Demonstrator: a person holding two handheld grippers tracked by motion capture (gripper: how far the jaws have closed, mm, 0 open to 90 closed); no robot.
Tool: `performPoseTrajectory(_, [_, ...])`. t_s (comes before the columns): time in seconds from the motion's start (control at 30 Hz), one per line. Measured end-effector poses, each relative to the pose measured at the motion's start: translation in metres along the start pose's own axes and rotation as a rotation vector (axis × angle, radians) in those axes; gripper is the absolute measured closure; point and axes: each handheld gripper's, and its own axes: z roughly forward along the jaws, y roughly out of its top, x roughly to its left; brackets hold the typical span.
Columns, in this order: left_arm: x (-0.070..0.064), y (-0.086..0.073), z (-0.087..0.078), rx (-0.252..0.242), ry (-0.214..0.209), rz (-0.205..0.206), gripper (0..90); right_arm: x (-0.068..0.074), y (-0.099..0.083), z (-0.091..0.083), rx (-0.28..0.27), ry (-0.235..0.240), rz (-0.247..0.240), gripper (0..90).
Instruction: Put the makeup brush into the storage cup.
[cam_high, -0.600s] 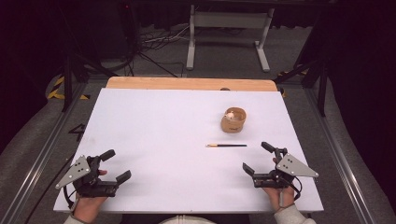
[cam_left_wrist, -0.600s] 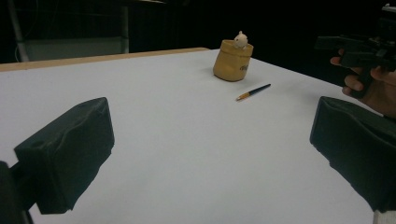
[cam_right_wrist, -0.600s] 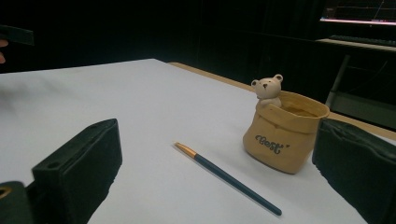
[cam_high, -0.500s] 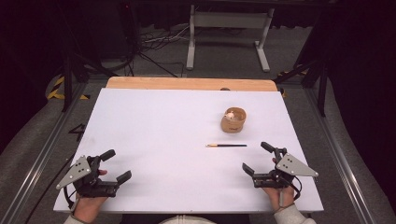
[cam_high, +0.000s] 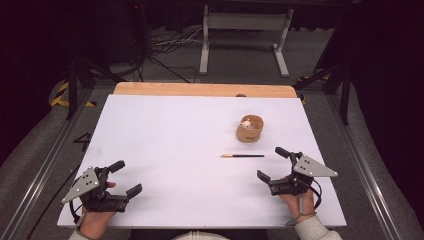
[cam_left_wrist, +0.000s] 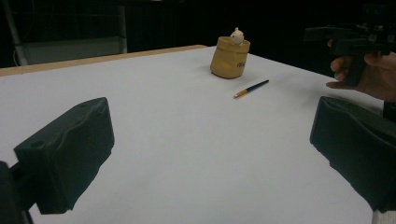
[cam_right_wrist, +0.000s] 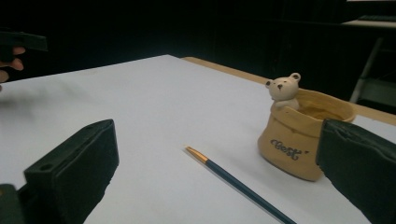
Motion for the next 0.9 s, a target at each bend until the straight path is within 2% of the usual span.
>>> performPoseTrajectory(0.23, [0.000,-0.001,0.002,0.007,-0.003,-0.006,0.5,-0.008,0.024,0.019,0.061,0.044,-0.020,0.0])
performPoseTrajectory(0.73, [0.000,-0.001,0.003,0.022,-0.010,-0.007,0.5,-0.017,0.042,0.043,0.122,0.078,-0.058,0.0])
performPoseTrajectory(0.83, [-0.001,-0.001,0.003,0.023,-0.009,0.001,0.5,-0.018,0.047,0.046,0.153,0.085,-0.070,0.2])
performPoseTrajectory(0.9, [-0.001,-0.001,0.003,0.020,-0.005,0.000,0.5,-0.018,0.051,0.050,0.192,0.096,-0.091,1.4])
